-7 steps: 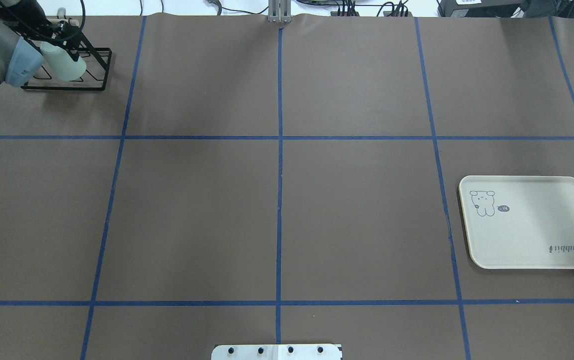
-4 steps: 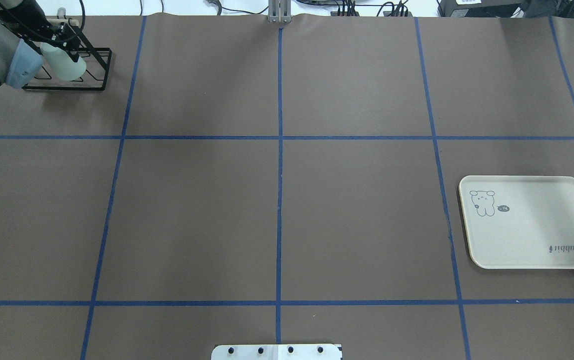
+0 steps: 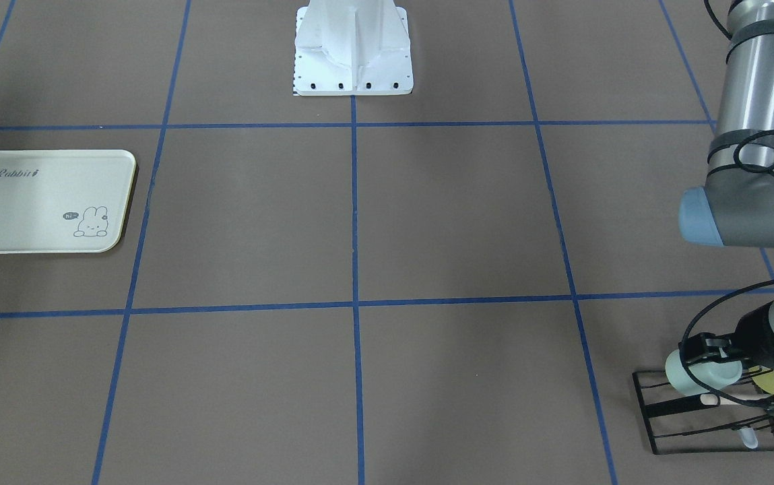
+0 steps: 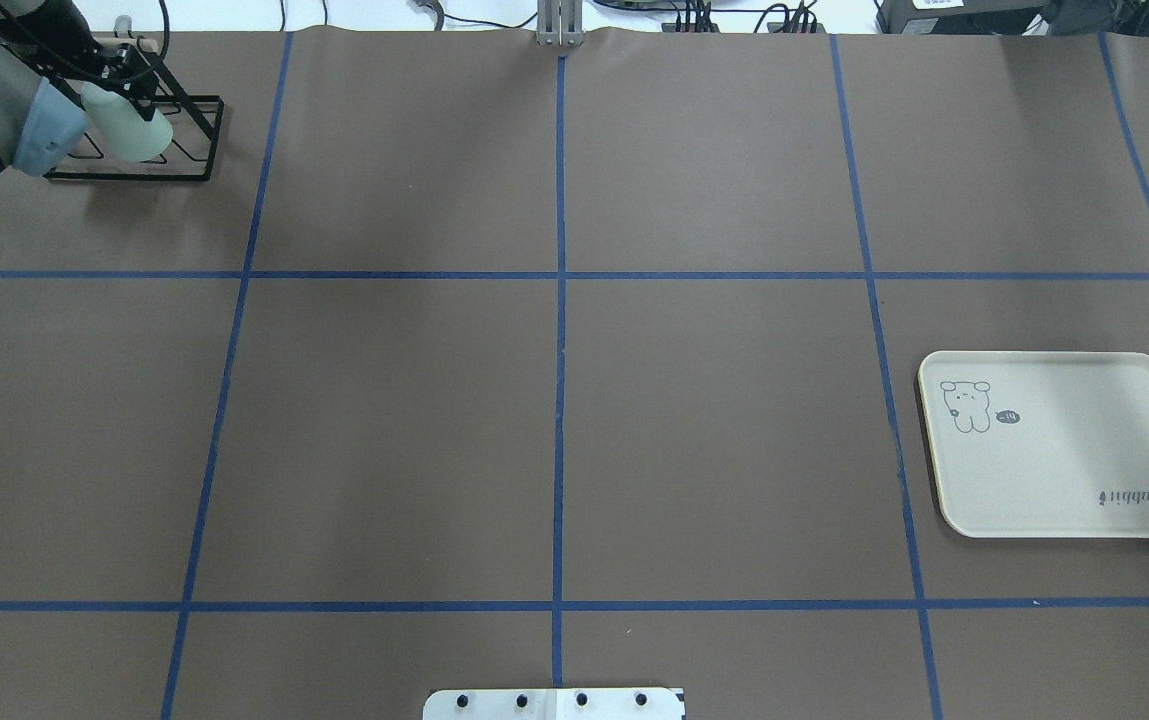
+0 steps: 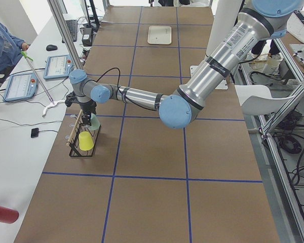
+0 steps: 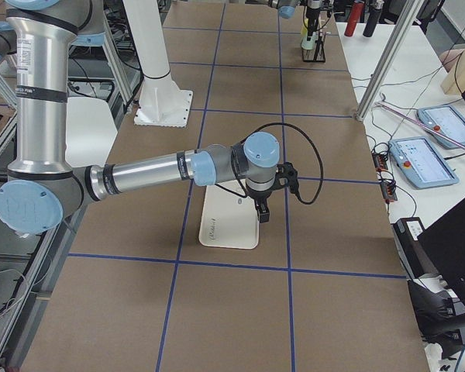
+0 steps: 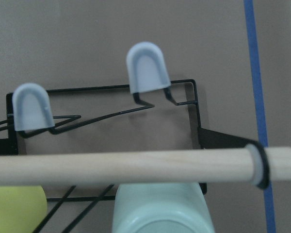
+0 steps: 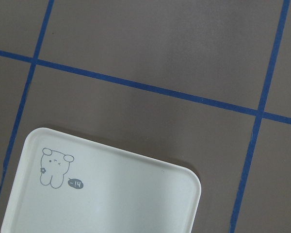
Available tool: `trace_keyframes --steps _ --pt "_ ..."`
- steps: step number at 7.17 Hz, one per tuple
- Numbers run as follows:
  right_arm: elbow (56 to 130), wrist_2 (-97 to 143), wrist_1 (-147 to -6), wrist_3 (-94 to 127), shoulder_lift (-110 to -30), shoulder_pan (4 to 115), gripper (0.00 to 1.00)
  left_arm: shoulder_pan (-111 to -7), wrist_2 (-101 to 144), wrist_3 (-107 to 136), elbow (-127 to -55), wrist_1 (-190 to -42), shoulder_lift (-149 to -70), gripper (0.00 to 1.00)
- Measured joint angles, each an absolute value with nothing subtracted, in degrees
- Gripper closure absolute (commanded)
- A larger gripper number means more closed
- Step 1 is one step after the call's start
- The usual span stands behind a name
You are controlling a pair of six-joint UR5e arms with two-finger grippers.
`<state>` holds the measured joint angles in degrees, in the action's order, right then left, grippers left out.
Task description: Left arm grabs green cup and hands to right arm on tray
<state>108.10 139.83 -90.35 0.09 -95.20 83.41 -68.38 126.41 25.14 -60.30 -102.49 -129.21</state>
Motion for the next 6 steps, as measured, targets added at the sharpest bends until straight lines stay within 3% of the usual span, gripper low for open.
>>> trace_keyframes --steps 1,3,6 --pt "108.06 139.84 -90.35 0.09 -95.26 83.41 0.0 -68.38 126.25 25.16 -60.3 -102.53 -129.3 0.29" --pt "108.05 139.83 -90.35 0.09 -95.4 83.41 0.0 -68.38 126.18 25.47 -60.29 -102.47 -129.6 1.0" --pt "108.02 139.89 -90.35 0.11 -95.45 83.38 0.0 -69.73 126.52 25.69 -62.24 -101.9 -129.74 1.0"
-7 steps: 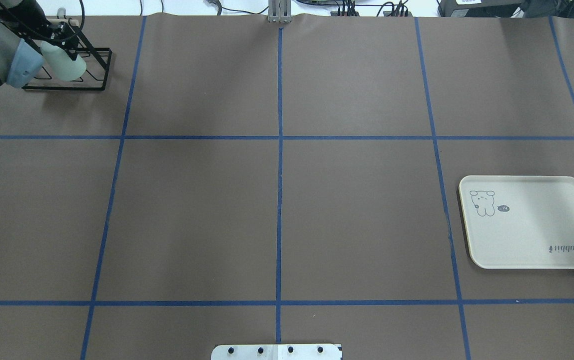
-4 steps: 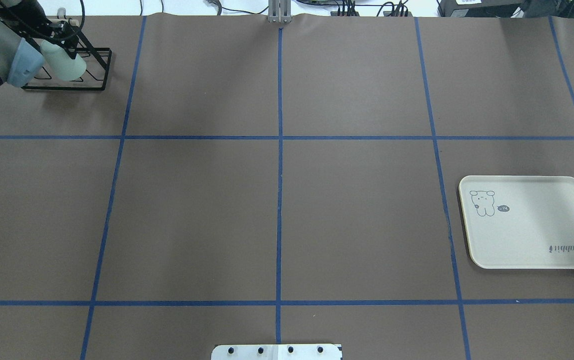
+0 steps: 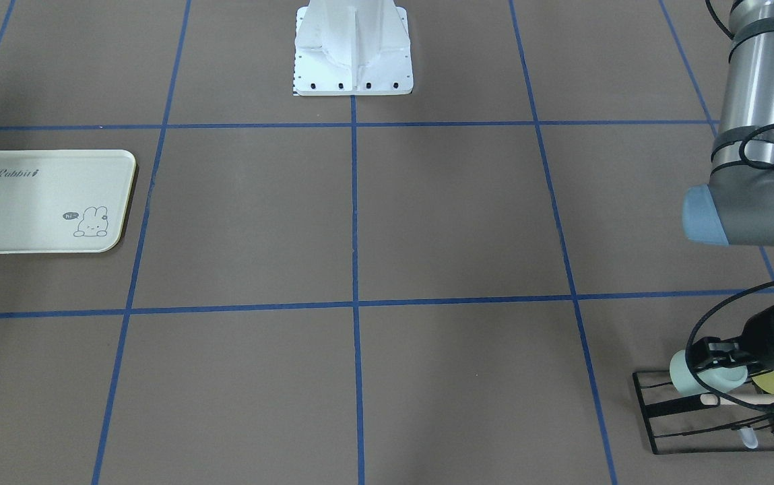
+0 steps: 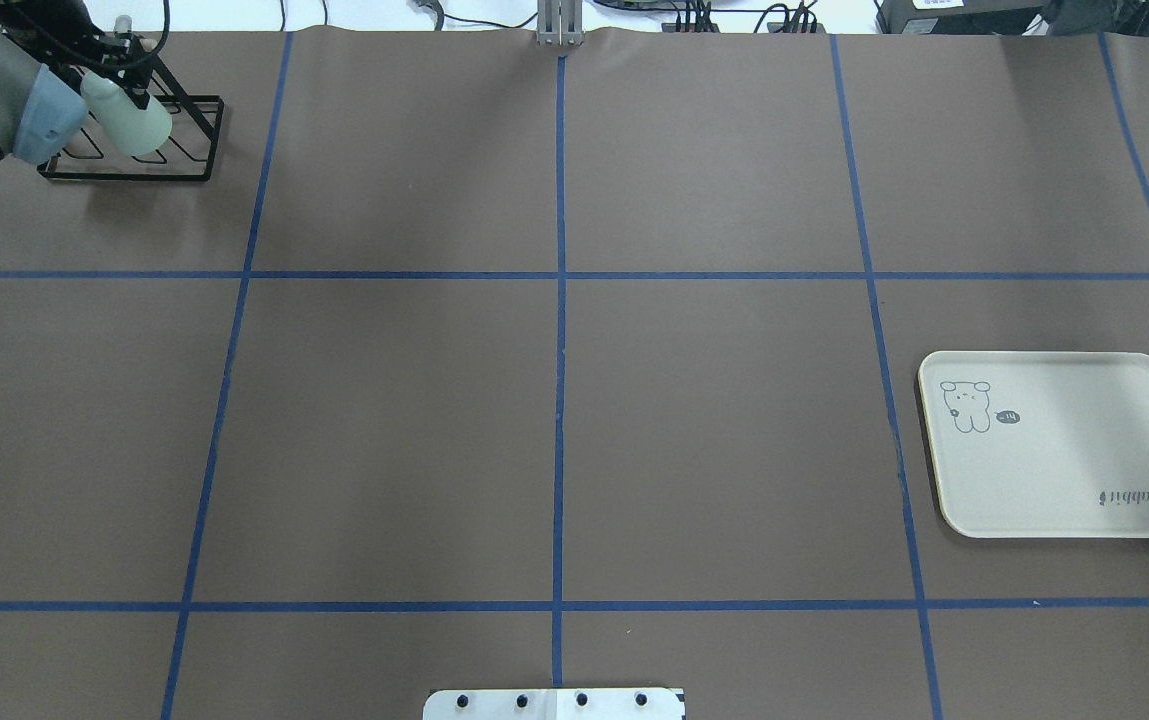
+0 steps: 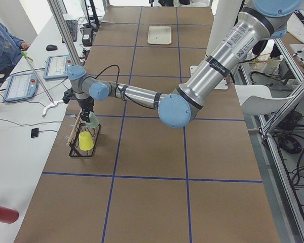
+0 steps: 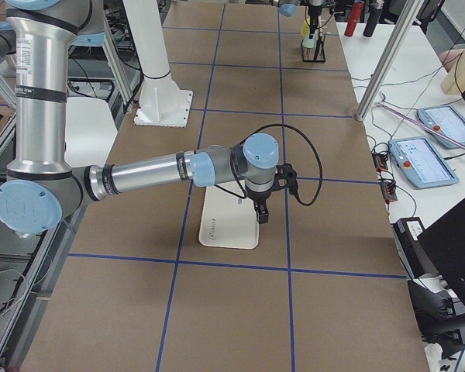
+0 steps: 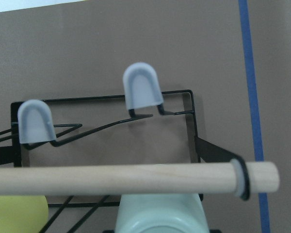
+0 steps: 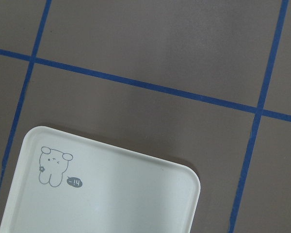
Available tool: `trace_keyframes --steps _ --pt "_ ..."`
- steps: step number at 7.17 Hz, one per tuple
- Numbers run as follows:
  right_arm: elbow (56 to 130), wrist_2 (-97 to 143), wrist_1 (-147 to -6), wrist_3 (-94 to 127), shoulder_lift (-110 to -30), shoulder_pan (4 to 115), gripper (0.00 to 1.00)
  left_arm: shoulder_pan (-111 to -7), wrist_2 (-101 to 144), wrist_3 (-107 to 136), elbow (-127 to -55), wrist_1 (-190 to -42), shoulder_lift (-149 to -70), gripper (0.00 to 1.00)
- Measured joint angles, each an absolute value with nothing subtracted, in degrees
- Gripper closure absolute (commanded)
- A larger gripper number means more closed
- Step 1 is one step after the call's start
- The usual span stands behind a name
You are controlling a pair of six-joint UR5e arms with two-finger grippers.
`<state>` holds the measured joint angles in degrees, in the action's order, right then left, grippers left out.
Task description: Left arm grabs green cup and hands to right arm on tray
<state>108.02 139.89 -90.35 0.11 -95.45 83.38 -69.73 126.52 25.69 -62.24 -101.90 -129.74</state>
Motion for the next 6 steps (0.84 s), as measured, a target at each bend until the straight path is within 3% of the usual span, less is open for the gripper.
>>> trace_keyframes --steps 3,6 --pt "108.02 139.92 -90.35 0.17 -95.34 82.94 0.0 -72.81 130.29 25.45 -70.02 -100.6 -125.9 1.0" --pt "108.03 139.92 -90.33 0.17 -94.93 82.7 0.0 -73.4 131.26 25.41 -84.43 -91.42 -120.2 1.0"
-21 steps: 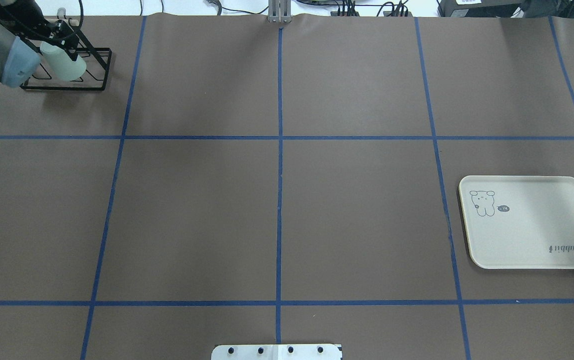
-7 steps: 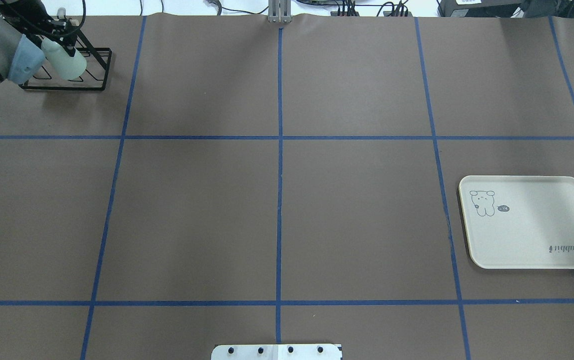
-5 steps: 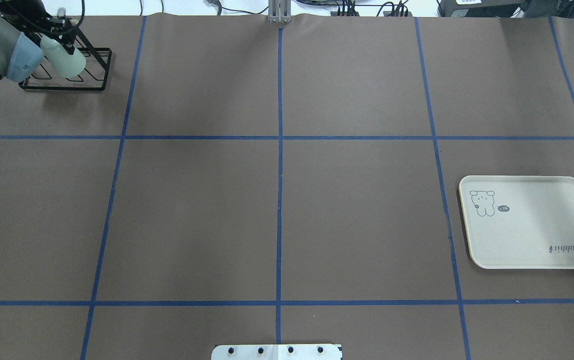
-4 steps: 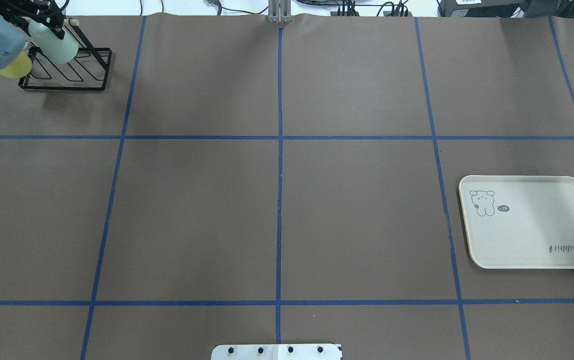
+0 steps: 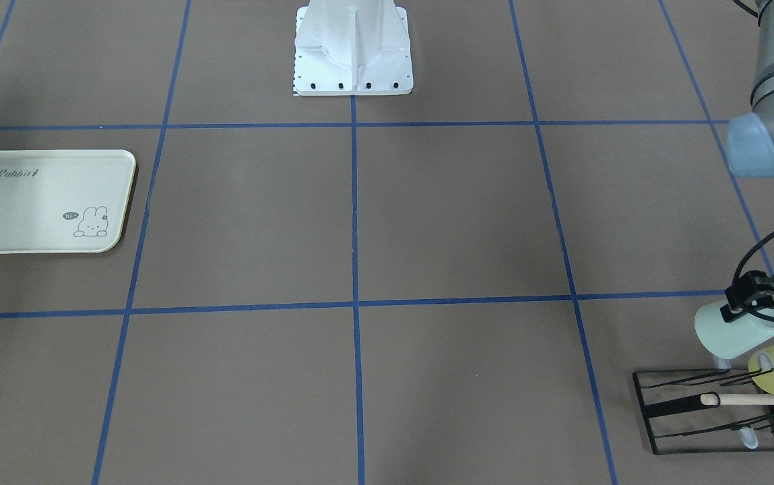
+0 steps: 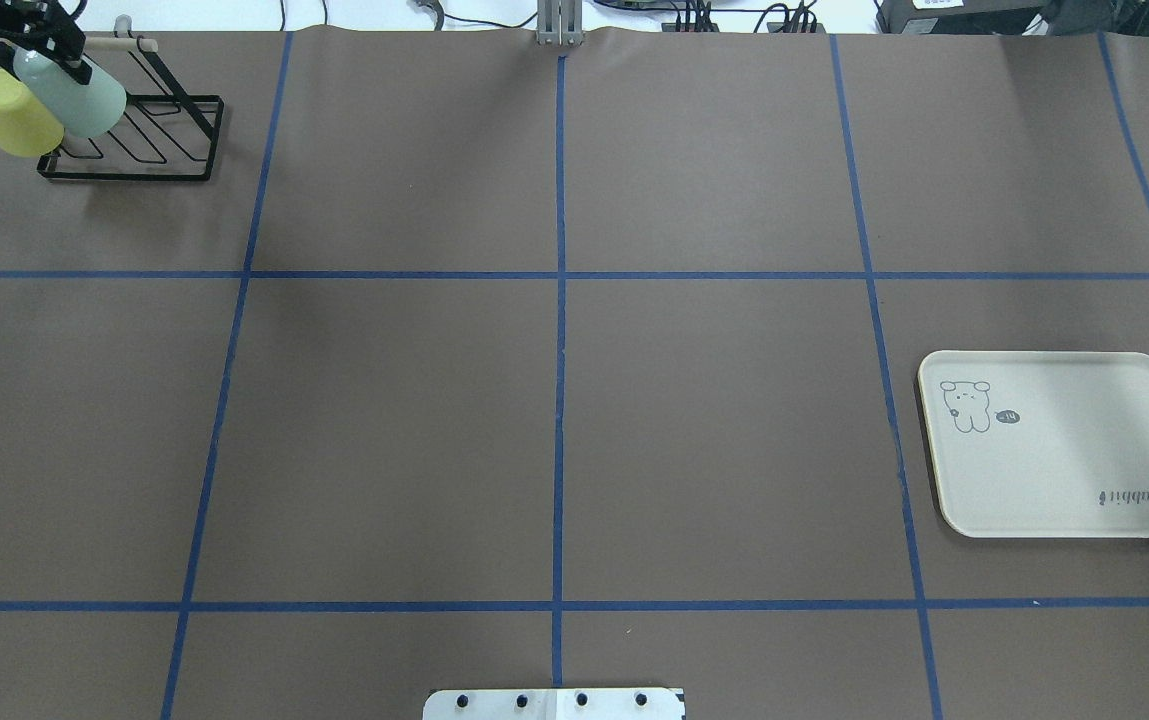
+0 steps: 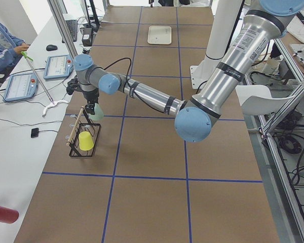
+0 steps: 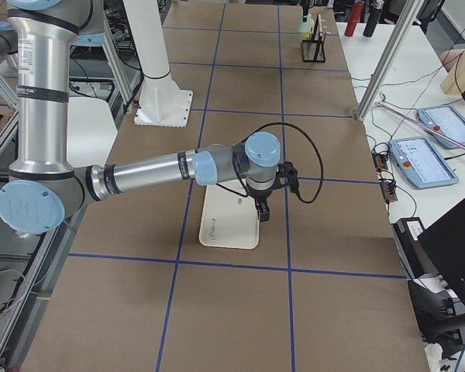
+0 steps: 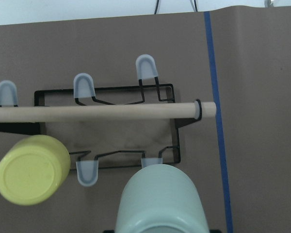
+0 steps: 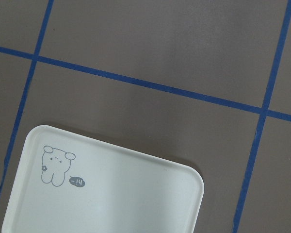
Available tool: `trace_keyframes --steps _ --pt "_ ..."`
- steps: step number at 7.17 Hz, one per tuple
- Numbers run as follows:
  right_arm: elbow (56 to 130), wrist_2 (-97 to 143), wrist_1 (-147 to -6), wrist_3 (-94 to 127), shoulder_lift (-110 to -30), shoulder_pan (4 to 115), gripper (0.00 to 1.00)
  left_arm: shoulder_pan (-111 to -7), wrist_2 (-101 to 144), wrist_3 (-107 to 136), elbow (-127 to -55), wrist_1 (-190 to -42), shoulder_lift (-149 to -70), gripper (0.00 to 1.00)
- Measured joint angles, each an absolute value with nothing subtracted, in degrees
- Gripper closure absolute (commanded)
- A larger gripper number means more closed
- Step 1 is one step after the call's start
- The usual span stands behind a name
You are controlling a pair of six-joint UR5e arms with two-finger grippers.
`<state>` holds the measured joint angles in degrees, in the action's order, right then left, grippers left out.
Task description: Left arm grabs green cup and hands to right arm on tray
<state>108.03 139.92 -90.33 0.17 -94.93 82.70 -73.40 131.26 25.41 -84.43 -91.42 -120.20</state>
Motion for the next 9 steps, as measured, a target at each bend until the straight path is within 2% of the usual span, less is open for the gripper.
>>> trace_keyframes --steps 2,5,7,9 --pt "108.0 140.05 -89.56 0.33 -94.11 81.9 0.01 -72.87 131.76 28.36 -91.99 -85.61 -120.26 1.0" --pt "107.38 144.81 -86.69 8.37 -90.0 79.64 0.0 -66.84 137.27 49.63 -99.07 -85.71 -122.54 1.0" --pt "106.84 148.69 -80.35 19.12 -87.19 76.83 0.0 -58.95 138.0 70.64 -102.69 -92.38 -126.45 1.0" --pt "105.93 149.21 -73.47 33.77 -82.76 72.79 0.01 -53.57 137.8 89.3 -103.17 -106.37 -128.61 1.0"
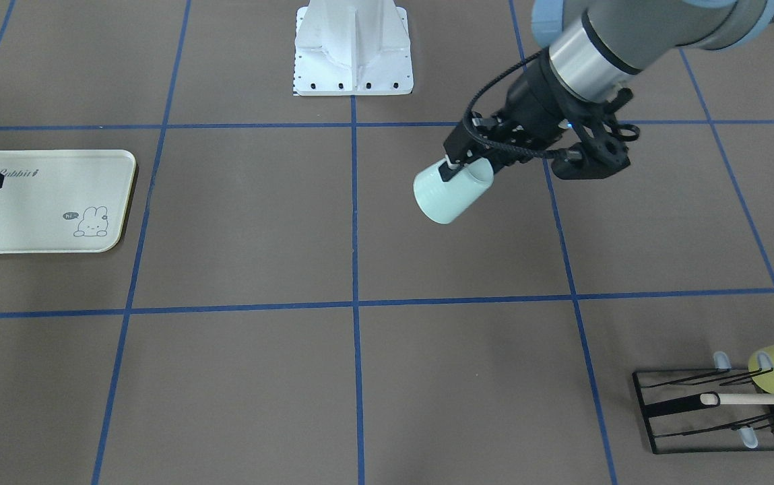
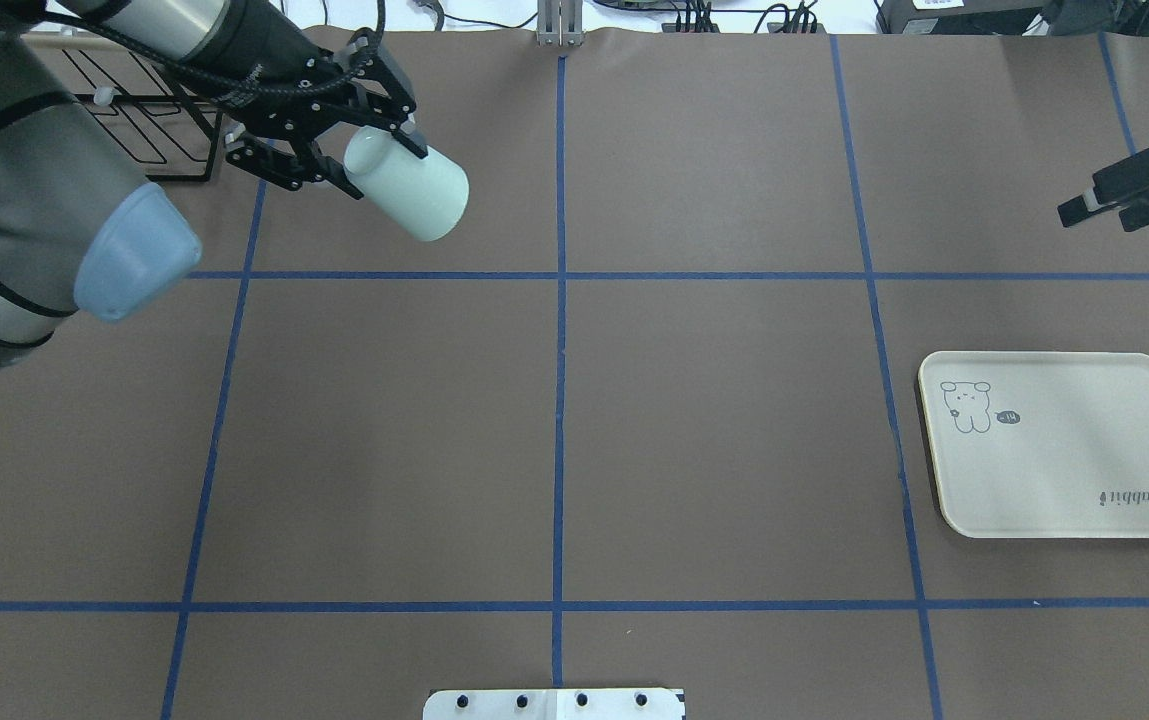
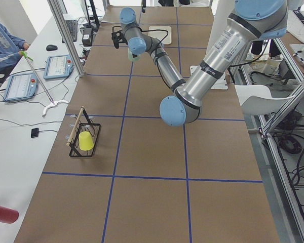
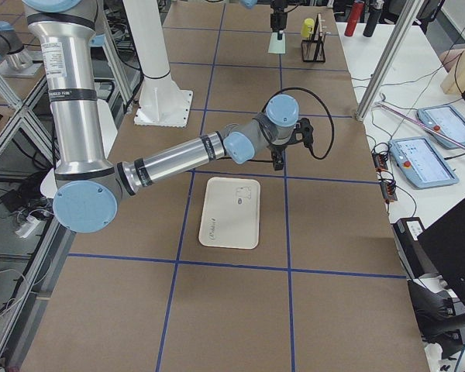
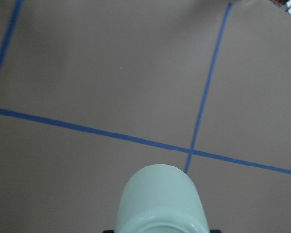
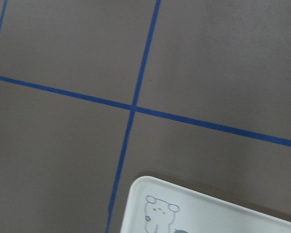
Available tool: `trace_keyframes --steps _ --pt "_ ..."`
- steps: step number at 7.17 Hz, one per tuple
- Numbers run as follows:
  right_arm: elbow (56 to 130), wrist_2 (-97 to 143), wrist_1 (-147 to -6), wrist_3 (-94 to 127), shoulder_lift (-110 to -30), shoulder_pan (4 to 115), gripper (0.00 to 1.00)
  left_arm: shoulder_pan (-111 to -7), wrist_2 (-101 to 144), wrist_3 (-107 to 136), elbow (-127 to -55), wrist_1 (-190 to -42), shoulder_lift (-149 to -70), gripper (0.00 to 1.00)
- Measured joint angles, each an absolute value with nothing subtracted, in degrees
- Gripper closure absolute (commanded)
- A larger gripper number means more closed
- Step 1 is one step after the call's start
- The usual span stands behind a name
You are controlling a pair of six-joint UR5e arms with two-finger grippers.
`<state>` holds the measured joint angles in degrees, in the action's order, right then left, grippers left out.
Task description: Left arm grabs green cup and hands to right arm on tray
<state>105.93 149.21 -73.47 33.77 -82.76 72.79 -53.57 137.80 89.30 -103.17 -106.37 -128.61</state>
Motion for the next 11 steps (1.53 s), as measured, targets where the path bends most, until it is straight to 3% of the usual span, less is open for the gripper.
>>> trace_keyframes --steps 6,11 --pt "105.26 147.44 -66.86 62.88 -67.54 63.17 0.02 -42.88 123.83 117.27 -103.43 -132.58 -130.73 1.0" --pt "99.8 139.17 -34.17 95.91 -66.9 56.24 0.02 -41.32 114.4 136.63 -101.73 -151.95 -128.38 1.0"
